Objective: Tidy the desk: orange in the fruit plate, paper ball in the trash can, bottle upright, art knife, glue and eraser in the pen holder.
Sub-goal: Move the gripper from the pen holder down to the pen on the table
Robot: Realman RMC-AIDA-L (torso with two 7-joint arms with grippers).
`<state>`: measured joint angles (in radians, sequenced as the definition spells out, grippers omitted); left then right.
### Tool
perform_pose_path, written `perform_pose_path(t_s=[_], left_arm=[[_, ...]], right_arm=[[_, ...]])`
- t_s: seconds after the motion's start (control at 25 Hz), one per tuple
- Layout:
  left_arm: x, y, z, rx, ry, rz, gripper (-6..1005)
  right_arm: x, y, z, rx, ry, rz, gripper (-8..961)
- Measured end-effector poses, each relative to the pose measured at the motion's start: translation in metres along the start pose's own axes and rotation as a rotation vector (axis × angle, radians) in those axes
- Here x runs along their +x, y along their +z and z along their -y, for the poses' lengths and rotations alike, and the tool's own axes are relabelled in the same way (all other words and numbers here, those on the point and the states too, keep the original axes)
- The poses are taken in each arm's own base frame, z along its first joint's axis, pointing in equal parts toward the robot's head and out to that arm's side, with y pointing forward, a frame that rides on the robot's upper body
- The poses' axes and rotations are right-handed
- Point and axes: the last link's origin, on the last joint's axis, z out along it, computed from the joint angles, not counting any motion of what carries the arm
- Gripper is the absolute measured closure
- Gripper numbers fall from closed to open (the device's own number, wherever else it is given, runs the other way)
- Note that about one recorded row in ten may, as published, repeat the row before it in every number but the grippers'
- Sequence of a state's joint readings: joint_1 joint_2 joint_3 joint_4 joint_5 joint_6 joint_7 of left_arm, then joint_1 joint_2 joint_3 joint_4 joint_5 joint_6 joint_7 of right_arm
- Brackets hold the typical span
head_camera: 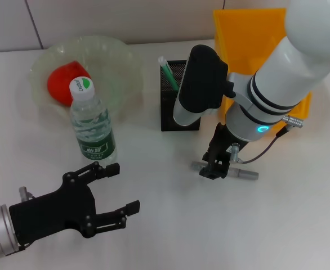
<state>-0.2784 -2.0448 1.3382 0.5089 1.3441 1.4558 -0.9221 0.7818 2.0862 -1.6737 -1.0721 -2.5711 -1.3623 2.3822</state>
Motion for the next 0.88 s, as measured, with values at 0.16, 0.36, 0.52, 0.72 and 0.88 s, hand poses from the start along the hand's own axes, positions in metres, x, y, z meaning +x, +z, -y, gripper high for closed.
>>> perform_pose_path(t_s=[0.16,0.36,0.52,0.72,0.88], left_arm=[[0.0001,0.0007,-0.0002,-0.001,0.0,-0.001,133],[0.0002,0.0008,-0.0002,-0.001,0.0,-0.001,133],[0.0002,0.0007,-0.0002,-0.001,0.0,-0.001,133],[-0.0001,0.0007,-0.0004,-0.002,0.0,0.0,133],[-0.0002,0.0012,-0.0007,-0.002,-0.001,0.0,133]], right_arm=[[0.0001,0.0003,0.0017,0.007,0.0,-0.001,654],[0.0009,0.0014,0.0015,0.013,-0.022,-0.013,681],[0.002,0.0031,0.001,0.011,-0.022,-0.018,704],[0.0033,0.0048,0.0013,0.009,-0.018,-0.022,731],[0.0039,0.006,0.0019,0.01,-0.015,-0.023,766]])
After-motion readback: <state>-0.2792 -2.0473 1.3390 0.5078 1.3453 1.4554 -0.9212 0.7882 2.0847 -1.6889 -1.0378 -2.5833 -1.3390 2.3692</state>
